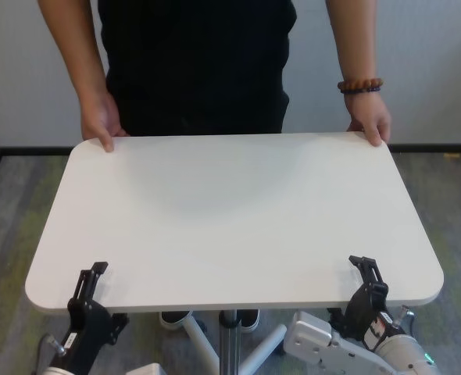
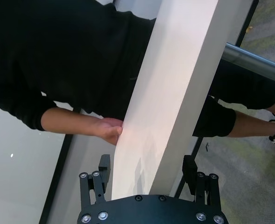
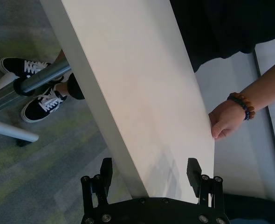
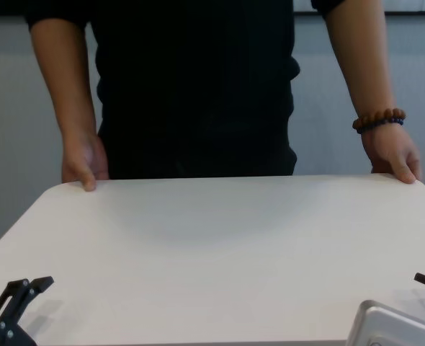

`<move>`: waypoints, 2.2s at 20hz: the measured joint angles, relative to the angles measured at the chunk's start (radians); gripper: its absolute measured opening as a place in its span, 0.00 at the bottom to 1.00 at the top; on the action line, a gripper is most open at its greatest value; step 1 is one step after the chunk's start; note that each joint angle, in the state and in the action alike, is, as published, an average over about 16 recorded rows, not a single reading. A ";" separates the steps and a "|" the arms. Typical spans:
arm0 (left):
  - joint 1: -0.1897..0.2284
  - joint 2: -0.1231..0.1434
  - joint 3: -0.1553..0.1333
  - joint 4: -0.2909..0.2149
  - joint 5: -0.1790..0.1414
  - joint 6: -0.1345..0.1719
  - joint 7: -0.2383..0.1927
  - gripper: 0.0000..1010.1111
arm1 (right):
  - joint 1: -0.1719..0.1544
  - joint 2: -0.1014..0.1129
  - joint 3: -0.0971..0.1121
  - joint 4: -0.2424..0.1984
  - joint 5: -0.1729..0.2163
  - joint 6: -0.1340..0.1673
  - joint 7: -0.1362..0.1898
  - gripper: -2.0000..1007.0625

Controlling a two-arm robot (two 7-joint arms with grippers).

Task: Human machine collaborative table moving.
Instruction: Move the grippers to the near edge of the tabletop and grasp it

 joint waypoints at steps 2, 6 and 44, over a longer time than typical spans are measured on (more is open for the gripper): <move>0.000 -0.001 -0.001 0.001 0.000 -0.001 0.001 0.99 | 0.000 0.000 0.000 0.000 0.000 0.000 0.000 0.99; 0.000 0.000 0.000 0.001 0.000 -0.002 0.000 0.99 | 0.000 0.000 0.000 0.000 0.000 0.000 0.000 0.99; 0.001 0.003 0.002 -0.004 -0.001 -0.002 -0.004 0.98 | 0.000 0.000 0.000 0.000 0.000 0.000 0.000 0.96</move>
